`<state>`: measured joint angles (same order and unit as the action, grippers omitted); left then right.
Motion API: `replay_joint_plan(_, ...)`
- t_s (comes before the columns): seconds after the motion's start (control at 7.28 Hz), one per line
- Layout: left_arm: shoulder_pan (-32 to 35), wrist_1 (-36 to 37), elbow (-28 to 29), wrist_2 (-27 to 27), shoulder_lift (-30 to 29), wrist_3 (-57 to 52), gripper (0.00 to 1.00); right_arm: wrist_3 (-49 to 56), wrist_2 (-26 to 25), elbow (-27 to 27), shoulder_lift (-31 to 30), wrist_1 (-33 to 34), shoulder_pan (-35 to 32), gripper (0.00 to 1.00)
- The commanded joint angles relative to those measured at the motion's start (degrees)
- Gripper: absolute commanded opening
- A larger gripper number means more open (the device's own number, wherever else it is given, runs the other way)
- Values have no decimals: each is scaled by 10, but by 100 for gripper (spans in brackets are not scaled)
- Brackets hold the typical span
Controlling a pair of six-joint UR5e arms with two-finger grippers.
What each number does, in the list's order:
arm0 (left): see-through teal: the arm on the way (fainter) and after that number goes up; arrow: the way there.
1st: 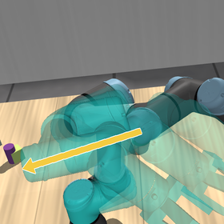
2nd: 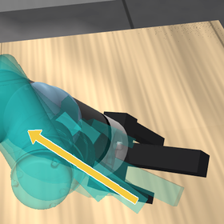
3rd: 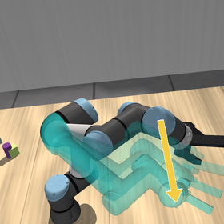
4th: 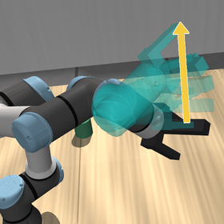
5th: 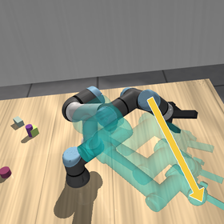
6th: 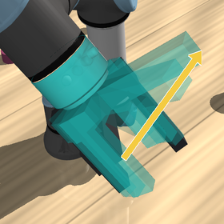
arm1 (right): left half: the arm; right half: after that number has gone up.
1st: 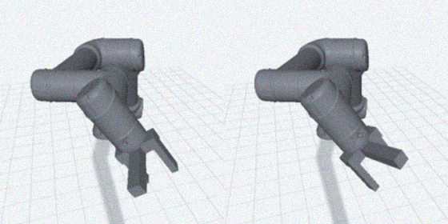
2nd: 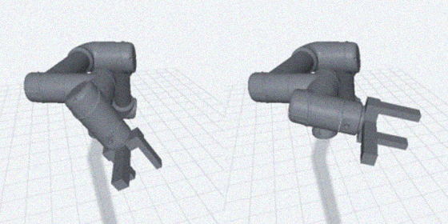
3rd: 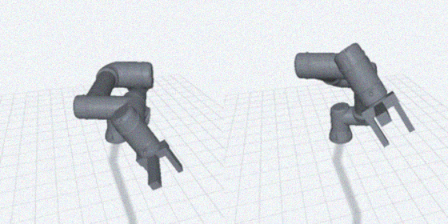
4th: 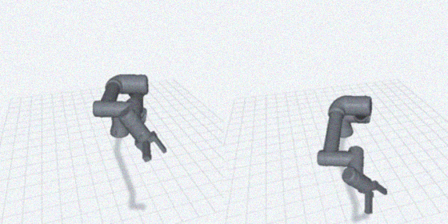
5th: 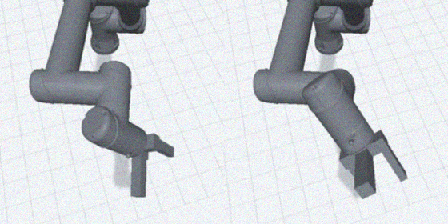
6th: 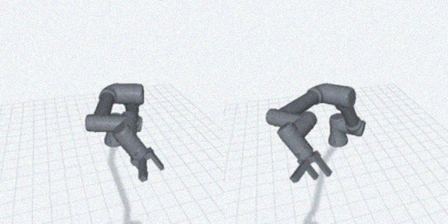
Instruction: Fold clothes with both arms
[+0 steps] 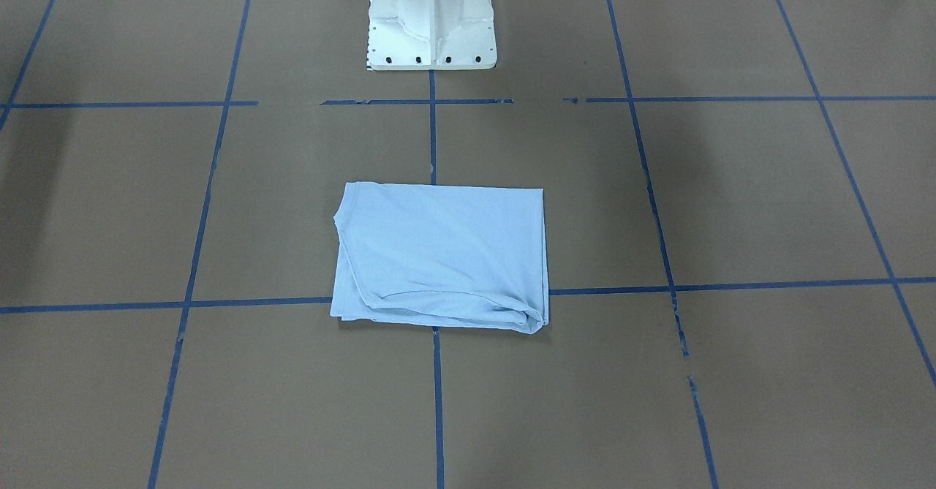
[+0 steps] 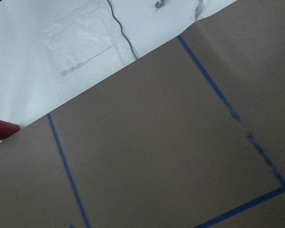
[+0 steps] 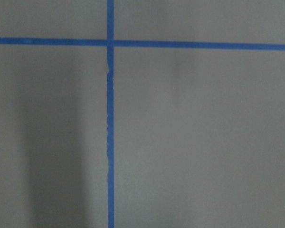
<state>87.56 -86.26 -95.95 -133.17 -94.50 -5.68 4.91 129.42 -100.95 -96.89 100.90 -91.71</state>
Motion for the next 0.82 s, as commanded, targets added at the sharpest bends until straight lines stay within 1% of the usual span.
replay_joint_plan(0.0,10,-5,-12,-36,71,-14,100,1,20,-6,-25,-4,-1,100)
replay_joint_plan(0.14,11,-4,-13,-35,78,-14,100,2,19,-5,-27,-13,-1,100)
replay_joint_plan(0.27,12,-5,-16,-30,71,-9,100,1,19,-4,-29,-28,-1,100)
replay_joint_plan(0.41,18,-8,-19,-34,79,-10,100,1,18,-2,-30,-43,-1,100)
replay_joint_plan(0.55,20,-11,-20,-32,78,-10,100,1,18,4,-30,-47,-1,100)
replay_joint_plan(0.69,16,-15,0,-30,75,-12,100,1,17,4,-30,-47,-1,100)
